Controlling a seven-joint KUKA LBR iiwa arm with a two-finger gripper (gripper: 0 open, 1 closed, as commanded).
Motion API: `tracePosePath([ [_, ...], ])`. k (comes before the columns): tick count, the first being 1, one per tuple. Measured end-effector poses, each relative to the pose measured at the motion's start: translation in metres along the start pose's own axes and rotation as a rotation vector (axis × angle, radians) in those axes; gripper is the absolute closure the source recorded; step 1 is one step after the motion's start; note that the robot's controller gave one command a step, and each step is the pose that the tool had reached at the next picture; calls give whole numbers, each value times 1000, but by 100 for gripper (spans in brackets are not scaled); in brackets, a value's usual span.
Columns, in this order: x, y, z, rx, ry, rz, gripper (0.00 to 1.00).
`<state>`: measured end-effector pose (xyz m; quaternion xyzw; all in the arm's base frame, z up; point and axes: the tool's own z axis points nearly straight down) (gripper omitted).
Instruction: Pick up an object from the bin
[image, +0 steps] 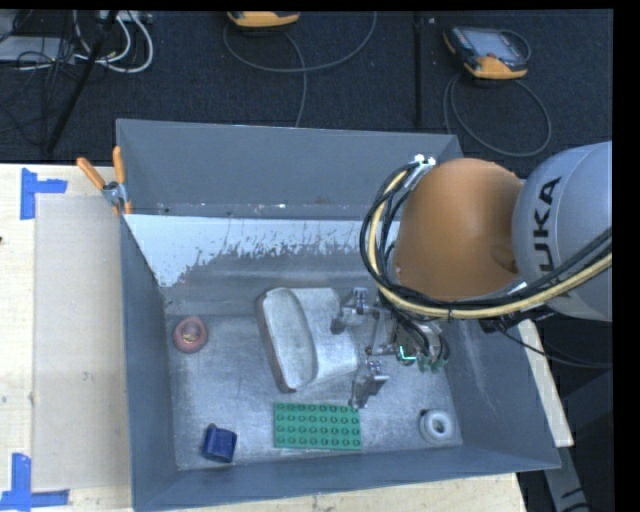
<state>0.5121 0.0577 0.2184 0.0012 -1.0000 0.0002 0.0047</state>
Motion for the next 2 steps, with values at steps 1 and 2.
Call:
tracePosePath([
  [1, 26, 0, 148, -4, -15, 139, 0],
  [2, 39, 28, 119, -2, -8, 282, 0],
])
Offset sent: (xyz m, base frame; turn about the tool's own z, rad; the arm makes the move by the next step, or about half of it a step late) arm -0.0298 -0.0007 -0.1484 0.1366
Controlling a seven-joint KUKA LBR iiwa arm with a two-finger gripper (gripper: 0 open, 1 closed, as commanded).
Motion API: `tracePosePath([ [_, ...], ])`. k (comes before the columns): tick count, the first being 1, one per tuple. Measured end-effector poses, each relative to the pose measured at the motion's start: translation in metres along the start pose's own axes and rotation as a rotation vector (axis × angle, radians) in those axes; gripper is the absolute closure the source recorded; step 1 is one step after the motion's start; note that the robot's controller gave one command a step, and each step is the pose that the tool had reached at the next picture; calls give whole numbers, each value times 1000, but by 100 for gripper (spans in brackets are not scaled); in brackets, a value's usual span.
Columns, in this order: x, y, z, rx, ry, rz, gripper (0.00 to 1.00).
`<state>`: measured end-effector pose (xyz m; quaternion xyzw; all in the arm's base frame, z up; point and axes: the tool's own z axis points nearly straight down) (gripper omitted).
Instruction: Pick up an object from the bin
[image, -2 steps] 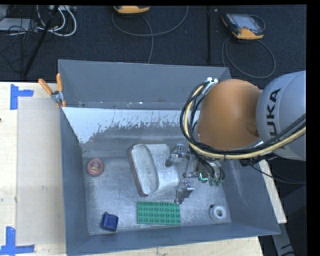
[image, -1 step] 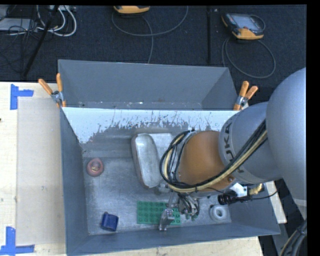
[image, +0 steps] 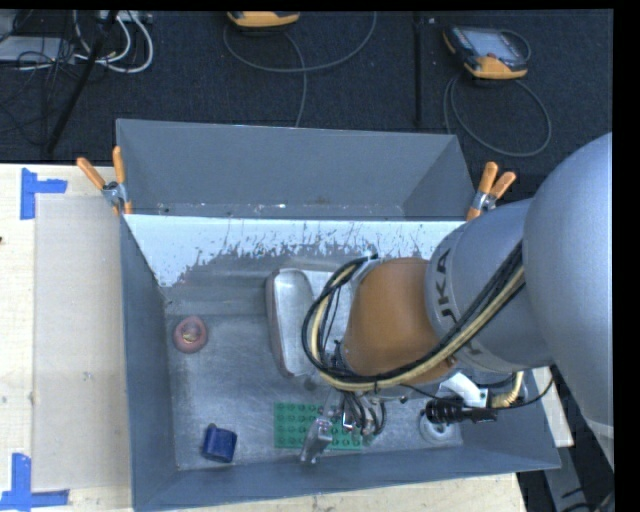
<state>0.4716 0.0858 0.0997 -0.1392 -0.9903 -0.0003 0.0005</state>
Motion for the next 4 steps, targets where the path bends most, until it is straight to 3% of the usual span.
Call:
tracePosePath([
  [1, -4, -7, -1, 1, 1, 55, 0],
  [2, -6, -8, 28, -2, -2, 138, 0],
  [3, -6, -8, 28, -1, -1, 139, 0],
  [4, -6, -7, 26, -2, 0, 138, 100],
])
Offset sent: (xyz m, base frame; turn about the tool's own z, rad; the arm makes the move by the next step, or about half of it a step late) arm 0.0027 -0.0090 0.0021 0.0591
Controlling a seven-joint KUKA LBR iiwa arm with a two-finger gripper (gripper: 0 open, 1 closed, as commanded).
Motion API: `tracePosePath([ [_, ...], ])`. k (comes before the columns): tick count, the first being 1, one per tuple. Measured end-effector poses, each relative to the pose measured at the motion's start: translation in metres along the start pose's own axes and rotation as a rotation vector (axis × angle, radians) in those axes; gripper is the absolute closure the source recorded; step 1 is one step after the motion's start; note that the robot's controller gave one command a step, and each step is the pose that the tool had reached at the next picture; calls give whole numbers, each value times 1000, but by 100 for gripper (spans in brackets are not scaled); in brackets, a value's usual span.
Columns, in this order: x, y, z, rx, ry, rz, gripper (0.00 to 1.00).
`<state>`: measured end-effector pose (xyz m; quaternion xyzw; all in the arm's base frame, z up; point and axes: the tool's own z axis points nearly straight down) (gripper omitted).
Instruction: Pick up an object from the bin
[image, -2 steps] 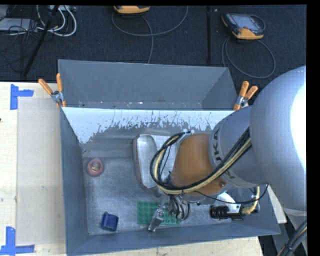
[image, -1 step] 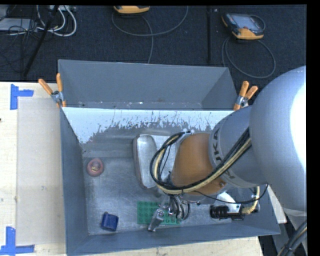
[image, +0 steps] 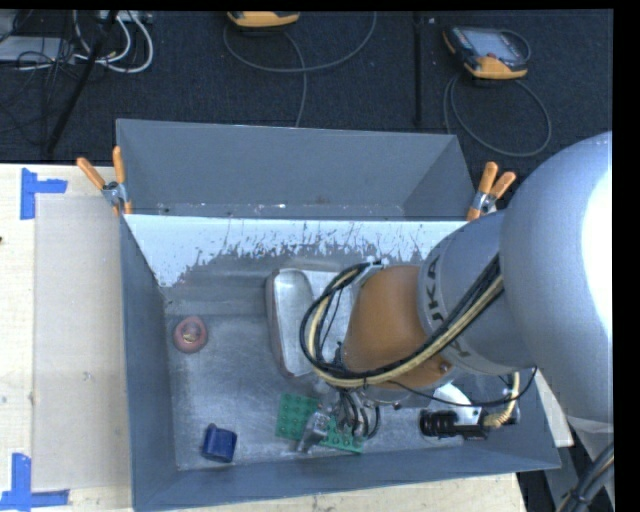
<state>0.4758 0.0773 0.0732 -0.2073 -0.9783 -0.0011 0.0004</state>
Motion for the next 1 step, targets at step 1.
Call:
tracePosePath([
  [1, -1, 1, -80, -1, -5, -2, 100],
])
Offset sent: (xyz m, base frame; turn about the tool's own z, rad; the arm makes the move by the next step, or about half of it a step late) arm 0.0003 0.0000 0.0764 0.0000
